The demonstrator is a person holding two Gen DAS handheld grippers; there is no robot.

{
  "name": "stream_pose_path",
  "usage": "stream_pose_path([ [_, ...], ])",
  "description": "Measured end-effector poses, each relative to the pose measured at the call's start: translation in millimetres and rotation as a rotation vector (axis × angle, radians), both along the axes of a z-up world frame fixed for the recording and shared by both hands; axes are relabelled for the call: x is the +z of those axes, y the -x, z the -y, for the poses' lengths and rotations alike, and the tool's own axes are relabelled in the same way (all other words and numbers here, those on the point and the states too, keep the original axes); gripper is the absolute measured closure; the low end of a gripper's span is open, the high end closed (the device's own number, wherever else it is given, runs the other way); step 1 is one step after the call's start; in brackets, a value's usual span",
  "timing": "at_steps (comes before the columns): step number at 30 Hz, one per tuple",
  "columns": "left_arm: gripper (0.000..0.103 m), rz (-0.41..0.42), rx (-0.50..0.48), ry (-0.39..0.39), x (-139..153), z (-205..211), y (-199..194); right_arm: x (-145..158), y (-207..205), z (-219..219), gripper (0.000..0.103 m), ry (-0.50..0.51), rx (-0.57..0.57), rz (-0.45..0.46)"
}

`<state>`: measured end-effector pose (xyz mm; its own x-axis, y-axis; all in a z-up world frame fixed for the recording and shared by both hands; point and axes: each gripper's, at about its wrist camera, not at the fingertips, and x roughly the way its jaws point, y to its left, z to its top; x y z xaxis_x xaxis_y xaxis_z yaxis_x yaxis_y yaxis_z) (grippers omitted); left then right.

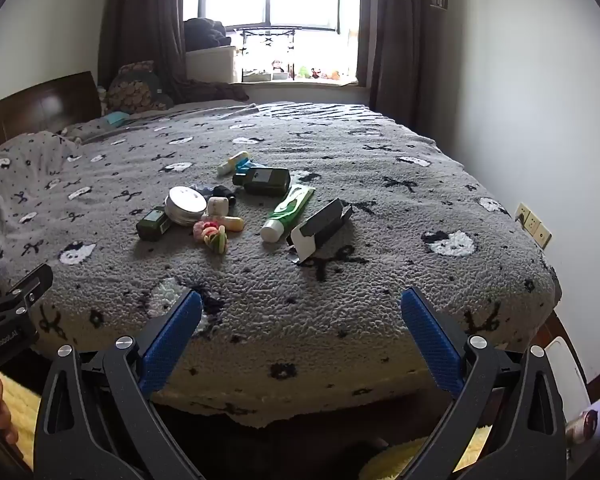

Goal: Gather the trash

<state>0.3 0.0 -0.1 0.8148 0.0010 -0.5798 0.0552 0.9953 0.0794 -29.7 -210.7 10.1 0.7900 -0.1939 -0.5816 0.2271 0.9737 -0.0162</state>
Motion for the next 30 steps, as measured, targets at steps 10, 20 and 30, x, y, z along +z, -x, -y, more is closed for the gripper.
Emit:
stream_pose_path([
  [10,0.008,0.011,0.000,0.000,-0.2,0.6,-1.4,-0.7,-0.7,-5.9,0.003,0.007,-0.001,0.001],
  [20,0.008,0.011,0.002,-0.002,1.3,0.1,-2.3,1.0,1.1,-1.7,0.003,-0.002,0.002,0.006],
  [30,0.008,0.016,0.001,0.000,3.1,-1.6,-1.4,1.0,1.7,-3.1,0.003,0.003,0.007,0.005],
])
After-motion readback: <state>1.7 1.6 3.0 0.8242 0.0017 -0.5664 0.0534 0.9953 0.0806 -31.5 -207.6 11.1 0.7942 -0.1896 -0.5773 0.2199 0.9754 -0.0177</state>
